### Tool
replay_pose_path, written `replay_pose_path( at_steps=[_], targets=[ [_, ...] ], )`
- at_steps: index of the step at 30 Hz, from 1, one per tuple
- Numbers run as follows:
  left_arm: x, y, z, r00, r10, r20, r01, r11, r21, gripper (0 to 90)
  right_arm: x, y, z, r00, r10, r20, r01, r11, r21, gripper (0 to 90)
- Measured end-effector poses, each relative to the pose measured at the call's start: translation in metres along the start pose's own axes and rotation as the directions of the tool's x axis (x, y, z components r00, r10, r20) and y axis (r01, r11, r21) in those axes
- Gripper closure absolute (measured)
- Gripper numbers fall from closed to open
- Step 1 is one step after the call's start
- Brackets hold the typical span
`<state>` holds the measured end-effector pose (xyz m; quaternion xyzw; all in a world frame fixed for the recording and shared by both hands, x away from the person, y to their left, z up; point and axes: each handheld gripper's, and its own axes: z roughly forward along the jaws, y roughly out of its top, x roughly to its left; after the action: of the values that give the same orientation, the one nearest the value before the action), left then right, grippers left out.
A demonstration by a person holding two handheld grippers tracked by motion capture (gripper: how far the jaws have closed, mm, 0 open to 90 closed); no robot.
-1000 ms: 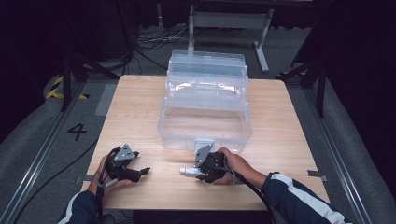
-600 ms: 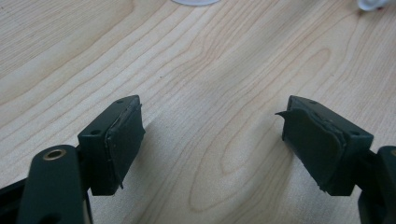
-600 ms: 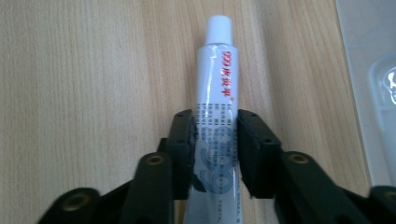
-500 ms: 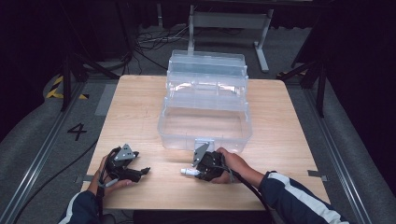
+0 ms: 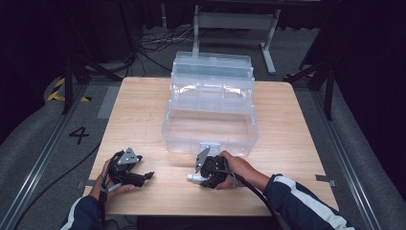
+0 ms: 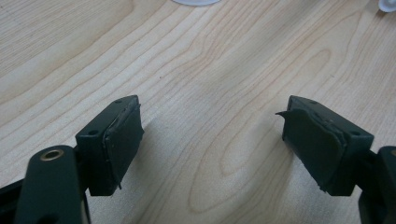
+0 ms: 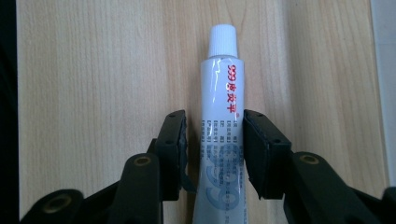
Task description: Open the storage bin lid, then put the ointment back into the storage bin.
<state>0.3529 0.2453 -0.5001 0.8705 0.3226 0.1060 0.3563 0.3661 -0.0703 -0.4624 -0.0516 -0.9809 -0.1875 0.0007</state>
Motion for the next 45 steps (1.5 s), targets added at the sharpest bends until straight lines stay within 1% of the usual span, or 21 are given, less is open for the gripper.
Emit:
replay_pose_path(
  at_steps=[2,4,6,12,17,19,21,25,26,31,35,43,45],
  targets=[
    [0.000,0.000,0.000,1.0000,0.000,0.000,0.000,1.0000,0.000,20.3,-0.001,0.000,0.000,1.0000,-0.002,-0.004,0.002,1.000,-0.002,65.1],
    [0.000,0.000,0.000,1.0000,0.000,0.000,0.000,1.0000,0.000,20.4,-0.002,0.000,0.000,0.9998,-0.004,-0.018,0.004,1.000,-0.004,67.8],
    [0.000,0.000,0.000,1.0000,-0.002,0.002,0.002,1.0000,-0.002,20.4,-0.003,0.001,0.000,0.9997,-0.003,-0.024,0.002,1.000,-0.003,69.3],
    [0.000,0.000,0.000,1.0000,-0.005,0.002,0.005,1.0000,-0.003,20.5,-0.003,0.000,-0.002,0.9989,-0.034,-0.031,0.035,0.999,0.039,70.5],
    [0.000,0.000,0.000,1.0000,-0.004,0.000,0.004,1.0000,-0.003,20.5,-0.003,-0.001,-0.003,0.9980,-0.053,-0.034,0.055,0.997,0.047,70.6],
    [0.001,0.000,0.000,1.0000,-0.003,0.001,0.003,1.0000,-0.003,20.5,-0.004,-0.002,-0.004,0.9973,-0.058,-0.045,0.060,0.997,0.051,70.7],
    [0.001,0.000,0.000,1.0000,-0.005,0.002,0.005,1.0000,-0.004,20.9,-0.004,-0.003,-0.005,0.9970,-0.066,-0.041,0.068,0.996,0.058,70.8],
    [0.001,0.000,0.000,1.0000,-0.004,0.000,0.004,1.0000,-0.003,20.9,-0.005,-0.005,-0.008,0.9969,-0.068,-0.041,0.070,0.996,0.062,70.8],
    [0.001,0.000,0.000,1.0000,-0.004,-0.001,0.004,1.0000,-0.003,20.9,-0.005,-0.006,-0.008,0.9972,-0.067,-0.033,0.069,0.996,0.061,70.9],
    [0.001,0.000,0.001,1.0000,-0.007,0.002,0.007,1.0000,-0.004,20.9,-0.004,-0.009,-0.013,0.9967,-0.074,-0.033,0.075,0.995,0.058,70.8],
    [0.001,0.001,0.001,1.0000,-0.005,0.000,0.005,1.0000,-0.004,20.9,-0.004,-0.012,-0.021,0.9965,-0.080,-0.022,0.081,0.995,0.053,70.8],
    [0.001,0.001,0.001,1.0000,-0.005,-0.001,0.005,1.0000,-0.005,21.1,-0.008,-0.016,-0.038,0.9969,-0.078,-0.011,0.078,0.997,0.023,70.8],
    [0.001,0.001,0.001,1.0000,-0.005,0.000,0.005,1.0000,-0.004,21.0,-0.008,-0.016,-0.040,0.9969,-0.079,-0.008,0.079,0.997,0.021,70.8]
  ],
)
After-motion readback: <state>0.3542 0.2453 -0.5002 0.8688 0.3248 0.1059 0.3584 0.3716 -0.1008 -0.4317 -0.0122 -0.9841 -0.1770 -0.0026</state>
